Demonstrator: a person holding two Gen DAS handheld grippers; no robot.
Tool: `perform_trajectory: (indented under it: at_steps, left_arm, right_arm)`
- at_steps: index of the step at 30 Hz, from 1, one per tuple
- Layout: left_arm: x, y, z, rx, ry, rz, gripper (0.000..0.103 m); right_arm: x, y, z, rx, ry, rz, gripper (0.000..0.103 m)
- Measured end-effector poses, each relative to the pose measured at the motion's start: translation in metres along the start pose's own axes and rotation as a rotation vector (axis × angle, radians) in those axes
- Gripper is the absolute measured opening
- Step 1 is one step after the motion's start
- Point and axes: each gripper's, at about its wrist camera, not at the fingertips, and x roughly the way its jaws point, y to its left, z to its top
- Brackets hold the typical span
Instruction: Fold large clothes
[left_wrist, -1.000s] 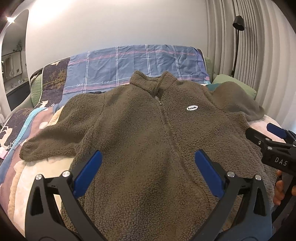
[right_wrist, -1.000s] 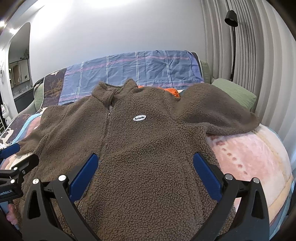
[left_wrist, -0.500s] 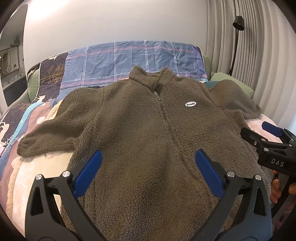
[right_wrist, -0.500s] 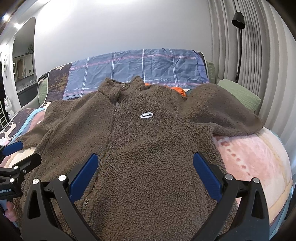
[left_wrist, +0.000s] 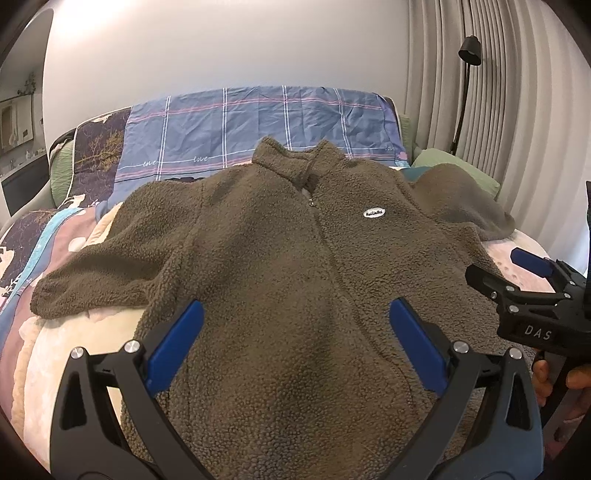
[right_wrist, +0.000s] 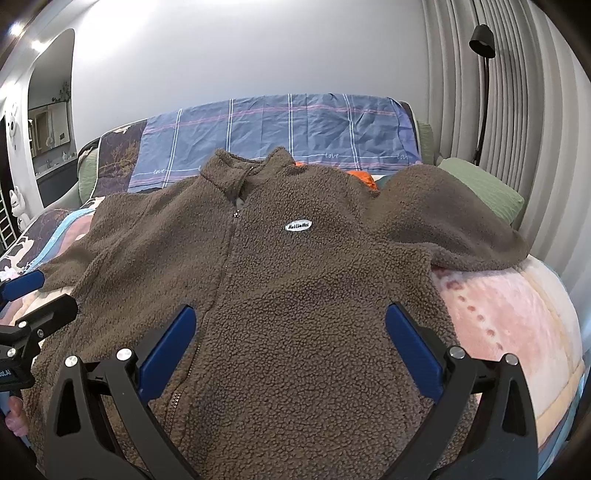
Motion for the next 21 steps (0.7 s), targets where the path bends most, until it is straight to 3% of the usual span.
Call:
perform_trajectory:
  at_steps: [13,21]
  left_arm:
    - [0.010,0.009,-0.003,-0.029,0.042,0.002,0.101]
    - [0.013,0.018,-0.004,-0.043,0.028,-0.002,0.101]
  right_arm:
    - [0.009,0.008,-0.002,-0.012,0.023,0.017,0.102]
    - [0.012,0.012,0.001,-0.021,0.029,0.018,0.102]
